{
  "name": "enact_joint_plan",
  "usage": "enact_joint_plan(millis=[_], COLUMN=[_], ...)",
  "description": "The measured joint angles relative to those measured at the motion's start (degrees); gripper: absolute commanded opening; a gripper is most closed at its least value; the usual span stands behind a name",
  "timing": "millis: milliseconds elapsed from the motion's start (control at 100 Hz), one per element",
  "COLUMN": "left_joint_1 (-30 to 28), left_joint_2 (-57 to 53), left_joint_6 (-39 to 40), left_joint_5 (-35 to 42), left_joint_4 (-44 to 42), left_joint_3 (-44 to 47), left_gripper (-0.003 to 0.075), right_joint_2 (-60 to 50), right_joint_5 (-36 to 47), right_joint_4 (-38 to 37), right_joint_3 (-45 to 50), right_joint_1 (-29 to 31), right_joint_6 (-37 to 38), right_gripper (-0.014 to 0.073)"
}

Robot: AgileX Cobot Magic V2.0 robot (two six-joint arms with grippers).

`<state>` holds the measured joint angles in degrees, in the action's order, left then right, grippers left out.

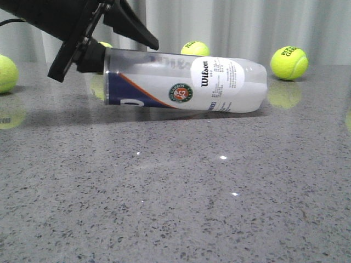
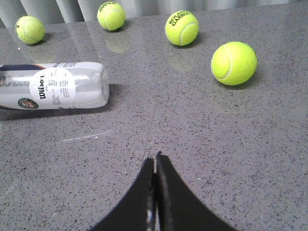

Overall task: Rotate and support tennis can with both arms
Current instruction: 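Grip the can rim with the left gripper and tilt it upright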

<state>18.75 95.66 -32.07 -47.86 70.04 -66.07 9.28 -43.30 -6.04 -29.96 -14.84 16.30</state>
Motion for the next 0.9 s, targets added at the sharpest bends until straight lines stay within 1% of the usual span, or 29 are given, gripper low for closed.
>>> enact_joint_plan(millis=[30,110,230,390,490,590,700,770,900], left_joint_1=[0.00,0.00,0.12,0.12,0.12,0.12,0.12,0.12,0.12], left_joint_2=[0.00,0.00,-0.12,-0.71,-2.53,-5.51,-9.08,-10.91,-12.11], left_joint_6=[0.00,0.00,-0.35,-4.85,-6.90,-7.26,-3.68,0.18,6.80], left_joint_5=[0.00,-0.52,-1.76,-2.81,-2.53,-1.98,-2.62,-4.90,-11.45], left_joint_4=[0.22,1.56,3.85,8.11,7.81,3.64,-4.52,-11.19,-23.00], left_joint_3=[0.00,-0.10,-0.44,-0.47,-0.70,-2.50,-6.90,-10.64,-17.61], left_gripper=[0.0074,-0.0023,-0.0020,-0.0021,-0.0021,-0.0021,-0.0021,-0.0021,-0.0021], right_joint_2=[0.00,0.00,0.00,0.00,0.00,0.00,0.00,0.00,0.00], right_joint_5=[0.00,0.00,0.00,0.00,0.00,0.00,0.00,0.00,0.00], right_joint_4=[0.00,0.00,0.00,0.00,0.00,0.00,0.00,0.00,0.00], right_joint_3=[0.00,0.00,0.00,0.00,0.00,0.00,0.00,0.00,0.00], right_joint_1=[0.00,0.00,0.00,0.00,0.00,0.00,0.00,0.00,0.00], right_joint_6=[0.00,-0.11,-0.11,-0.11,-0.11,-0.11,-0.11,-0.11,-0.11], right_gripper=[-0.0051,-0.0051,-0.0051,-0.0051,-0.0051,-0.0051,-0.0051,-0.0051,-0.0051])
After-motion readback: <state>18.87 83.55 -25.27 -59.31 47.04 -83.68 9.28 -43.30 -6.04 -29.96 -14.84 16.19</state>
